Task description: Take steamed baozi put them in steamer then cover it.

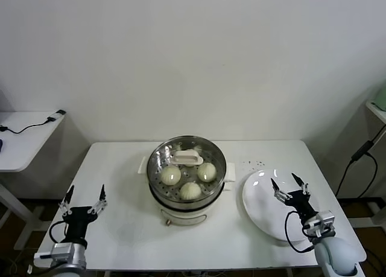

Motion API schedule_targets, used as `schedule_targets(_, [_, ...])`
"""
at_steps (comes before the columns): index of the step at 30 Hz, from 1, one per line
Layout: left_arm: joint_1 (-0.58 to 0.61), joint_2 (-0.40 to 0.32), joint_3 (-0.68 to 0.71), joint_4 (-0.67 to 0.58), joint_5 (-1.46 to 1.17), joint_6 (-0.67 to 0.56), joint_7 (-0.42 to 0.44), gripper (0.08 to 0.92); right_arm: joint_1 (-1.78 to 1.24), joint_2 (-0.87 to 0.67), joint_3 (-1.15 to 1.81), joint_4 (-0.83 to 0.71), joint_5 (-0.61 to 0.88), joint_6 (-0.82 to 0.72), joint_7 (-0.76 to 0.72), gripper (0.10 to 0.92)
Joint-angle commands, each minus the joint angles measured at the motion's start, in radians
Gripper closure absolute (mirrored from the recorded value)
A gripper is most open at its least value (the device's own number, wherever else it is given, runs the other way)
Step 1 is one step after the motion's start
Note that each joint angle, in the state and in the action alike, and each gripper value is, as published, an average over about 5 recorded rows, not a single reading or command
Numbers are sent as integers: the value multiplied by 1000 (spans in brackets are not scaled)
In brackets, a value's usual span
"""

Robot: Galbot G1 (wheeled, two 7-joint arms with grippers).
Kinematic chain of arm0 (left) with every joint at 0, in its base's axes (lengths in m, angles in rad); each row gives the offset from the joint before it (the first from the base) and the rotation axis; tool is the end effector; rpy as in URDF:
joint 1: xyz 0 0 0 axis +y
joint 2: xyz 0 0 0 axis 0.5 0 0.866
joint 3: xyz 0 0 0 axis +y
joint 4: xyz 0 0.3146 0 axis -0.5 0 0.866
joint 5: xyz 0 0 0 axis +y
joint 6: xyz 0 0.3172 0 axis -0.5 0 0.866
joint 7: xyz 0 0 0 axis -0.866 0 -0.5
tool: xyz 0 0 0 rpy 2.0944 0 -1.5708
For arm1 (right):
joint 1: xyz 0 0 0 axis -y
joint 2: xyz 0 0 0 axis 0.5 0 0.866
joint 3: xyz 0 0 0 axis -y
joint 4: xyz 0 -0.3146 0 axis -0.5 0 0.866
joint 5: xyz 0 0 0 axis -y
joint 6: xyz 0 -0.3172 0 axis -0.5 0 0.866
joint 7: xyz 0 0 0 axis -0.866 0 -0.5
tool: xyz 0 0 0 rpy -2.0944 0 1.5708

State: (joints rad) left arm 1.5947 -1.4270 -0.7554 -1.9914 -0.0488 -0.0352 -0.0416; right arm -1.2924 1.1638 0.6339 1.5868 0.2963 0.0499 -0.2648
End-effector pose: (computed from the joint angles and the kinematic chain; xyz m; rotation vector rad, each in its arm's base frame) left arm 0.1502 0.0924 -0.2950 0.2744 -3.0486 -0.2911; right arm 0.2402 -0.1546 -0.3389 0.2736 -2.9679 0.1568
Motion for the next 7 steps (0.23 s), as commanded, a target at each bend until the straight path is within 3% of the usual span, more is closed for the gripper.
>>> schedule_targets(1, [27,-43,-66,25,-87,-63,69,177,0,13,-3,12,9,4,-2,203])
schedule_targets(7, [28,-46,-67,13,-61,-71,66,177,13,11,-5,13,4,0,0,203])
